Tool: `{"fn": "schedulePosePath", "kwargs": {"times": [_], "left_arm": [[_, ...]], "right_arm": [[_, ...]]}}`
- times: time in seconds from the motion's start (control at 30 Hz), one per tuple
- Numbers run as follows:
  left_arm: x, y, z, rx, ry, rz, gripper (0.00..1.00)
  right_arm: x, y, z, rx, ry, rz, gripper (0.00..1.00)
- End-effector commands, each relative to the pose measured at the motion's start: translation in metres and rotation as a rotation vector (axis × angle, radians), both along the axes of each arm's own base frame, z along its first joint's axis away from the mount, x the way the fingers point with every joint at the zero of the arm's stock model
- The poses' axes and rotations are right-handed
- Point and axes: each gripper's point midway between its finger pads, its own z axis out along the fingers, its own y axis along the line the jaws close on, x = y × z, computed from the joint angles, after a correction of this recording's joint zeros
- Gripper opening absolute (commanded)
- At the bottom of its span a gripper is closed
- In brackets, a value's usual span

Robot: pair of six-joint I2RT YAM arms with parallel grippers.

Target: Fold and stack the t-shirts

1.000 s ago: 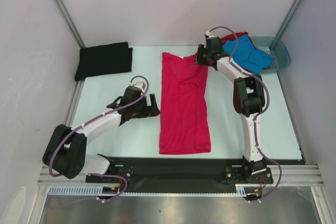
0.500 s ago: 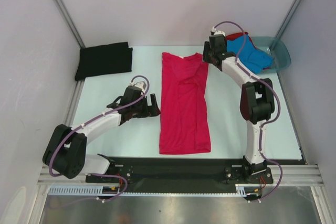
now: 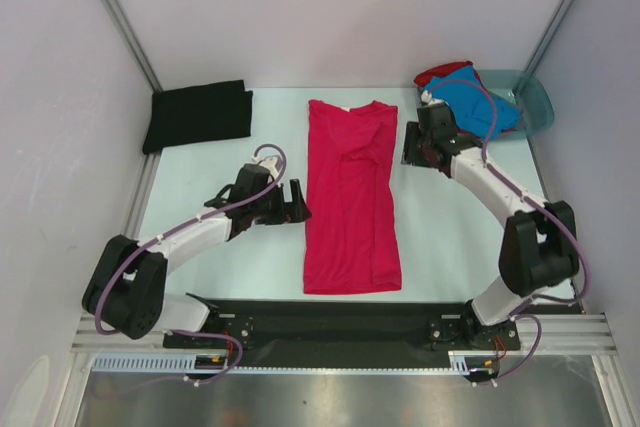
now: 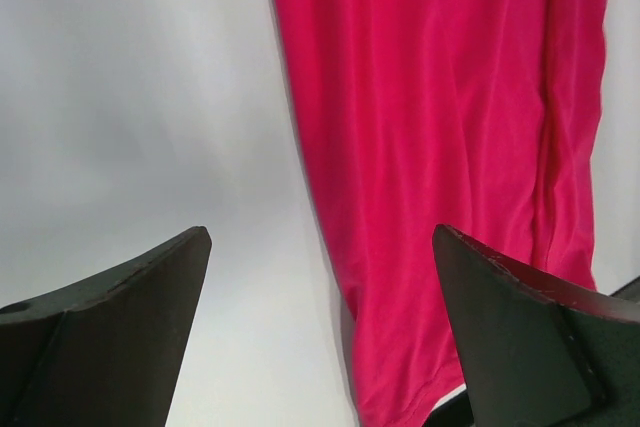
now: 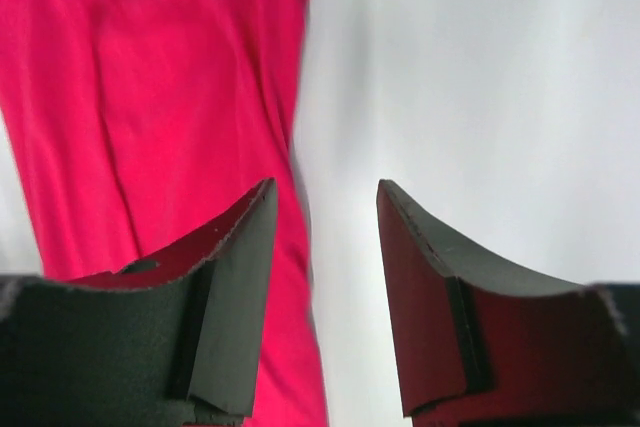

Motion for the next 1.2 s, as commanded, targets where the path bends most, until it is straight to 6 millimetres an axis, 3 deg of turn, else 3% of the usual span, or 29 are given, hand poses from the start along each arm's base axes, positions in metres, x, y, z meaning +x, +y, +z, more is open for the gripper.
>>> {"fn": "schedulePosePath", "kwargs": {"times": [0.0,0.1,0.23,0.33,0.47,0.93,1.17], "left_arm": [[-0.015,-0.009,0.011,-0.101,-0.03,-0.04,1.0],[-0.029,-0.005,0.001,-0.112,-0.003,-0.043,1.0],[-0.05,-0.007,-0.01,-0.139,0.036,-0.071,0.98],[-0.069,-0.01,-0.017,-0.156,0.069,-0.098,0.96],[-0.09,-0.011,-0.027,-0.167,0.1,-0.115,0.94],[-0.139,-0.011,-0.048,-0.221,0.159,-0.118,0.93],[-0.161,-0.009,-0.061,-0.216,0.197,-0.117,0.91]], "right_arm": [[-0.065,0.005,-0.005,0.056,0.097,0.036,0.5],[-0.095,0.011,-0.005,0.137,0.125,0.044,0.5],[-0.151,0.023,-0.007,0.267,0.174,0.075,0.5],[-0.178,0.027,-0.006,0.312,0.185,0.06,0.51],[-0.21,0.028,-0.028,0.36,0.246,0.029,0.51],[-0.272,0.027,-0.076,0.399,0.387,-0.015,0.51],[-0.288,0.025,-0.1,0.425,0.424,-0.038,0.51]]}}
